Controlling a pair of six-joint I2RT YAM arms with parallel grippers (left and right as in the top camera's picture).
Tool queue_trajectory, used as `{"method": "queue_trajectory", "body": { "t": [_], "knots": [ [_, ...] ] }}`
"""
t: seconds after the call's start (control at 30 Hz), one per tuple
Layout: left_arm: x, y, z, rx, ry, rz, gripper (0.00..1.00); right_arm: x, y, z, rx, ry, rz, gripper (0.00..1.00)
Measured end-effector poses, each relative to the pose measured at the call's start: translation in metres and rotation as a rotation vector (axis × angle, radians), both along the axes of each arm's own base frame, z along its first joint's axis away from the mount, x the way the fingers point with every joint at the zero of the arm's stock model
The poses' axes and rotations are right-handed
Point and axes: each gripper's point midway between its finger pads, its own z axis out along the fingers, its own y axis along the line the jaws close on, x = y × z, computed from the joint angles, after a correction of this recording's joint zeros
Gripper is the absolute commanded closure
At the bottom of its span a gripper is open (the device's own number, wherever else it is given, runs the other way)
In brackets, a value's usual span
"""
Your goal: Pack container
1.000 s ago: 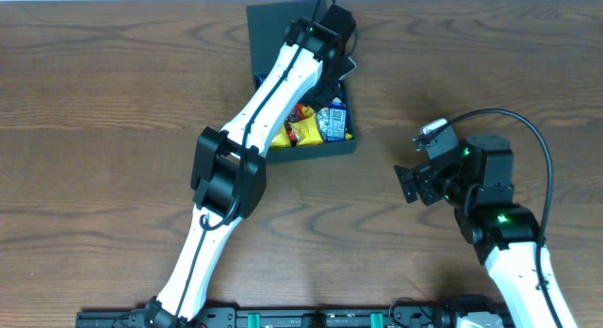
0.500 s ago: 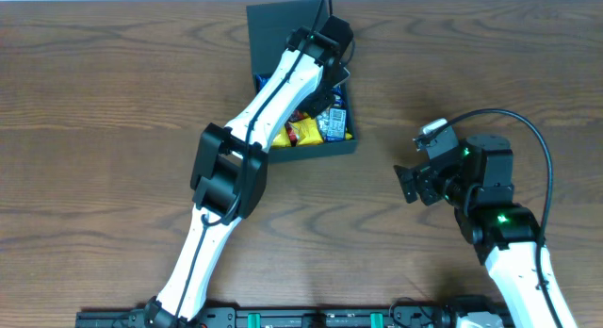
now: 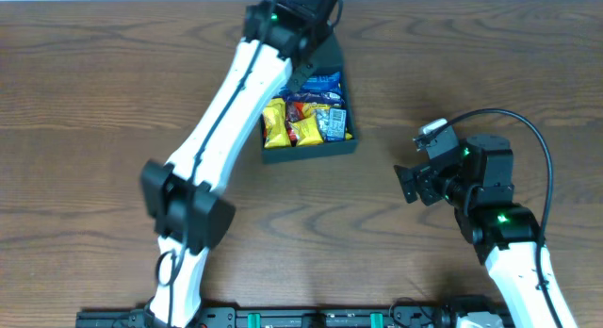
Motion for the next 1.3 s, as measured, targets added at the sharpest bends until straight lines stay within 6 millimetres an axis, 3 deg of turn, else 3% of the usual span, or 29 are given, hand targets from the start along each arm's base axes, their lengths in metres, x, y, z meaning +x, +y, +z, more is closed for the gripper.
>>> {"method": "queue_trajectory", "body": {
  "t": [0.1, 0.2, 0.3, 0.43, 0.53, 0.57, 0.63, 0.67, 0.7, 0.8, 0.93, 1.07, 1.3],
  "knots": [
    [-0.018, 0.009, 0.044, -0.050, -0.065, 0.028, 0.94, 0.000, 0.000, 0.000, 0.000, 0.000, 0.000, 0.01],
    [-0.048, 0.027, 0.093, -0.107, -0.128, 0.064, 0.94, 0.000, 0.000, 0.000, 0.000, 0.000, 0.001, 0.01],
    [-0.076, 0.044, 0.124, -0.145, -0.164, 0.096, 0.93, 0.000, 0.000, 0.000, 0.000, -0.001, 0.000, 0.01],
    [-0.102, 0.059, 0.151, -0.181, -0.204, 0.112, 0.89, 0.000, 0.000, 0.000, 0.000, 0.000, 0.000, 0.01],
    [-0.121, 0.070, 0.166, -0.203, -0.230, 0.119, 0.69, 0.000, 0.000, 0.000, 0.000, 0.000, 0.000, 0.01],
    [-0.129, 0.076, 0.175, -0.220, -0.249, 0.129, 0.56, 0.000, 0.000, 0.000, 0.000, 0.000, 0.000, 0.01],
    [-0.146, 0.085, 0.186, -0.243, -0.277, 0.138, 0.45, 0.000, 0.000, 0.000, 0.000, 0.000, 0.000, 0.01],
    [-0.153, 0.090, 0.189, -0.251, -0.286, 0.141, 0.30, 0.000, 0.000, 0.000, 0.000, 0.000, 0.000, 0.01],
    [-0.163, 0.095, 0.190, -0.258, -0.292, 0.144, 0.05, 0.000, 0.000, 0.000, 0.000, 0.000, 0.000, 0.01],
    [-0.188, 0.111, 0.187, -0.283, -0.316, 0.163, 0.05, 0.000, 0.000, 0.000, 0.000, 0.000, 0.000, 0.01],
    [-0.192, 0.123, 0.174, -0.359, -0.404, 0.220, 0.05, 0.000, 0.000, 0.000, 0.000, -0.001, 0.000, 0.01],
    [-0.184, 0.137, 0.144, -0.455, -0.474, 0.296, 0.05, 0.000, 0.000, 0.000, 0.000, -0.001, 0.000, 0.01],
    [-0.189, 0.164, 0.068, -0.550, -0.491, 0.396, 0.05, 0.000, 0.000, 0.000, 0.000, 0.000, 0.000, 0.01]
  ]
}}
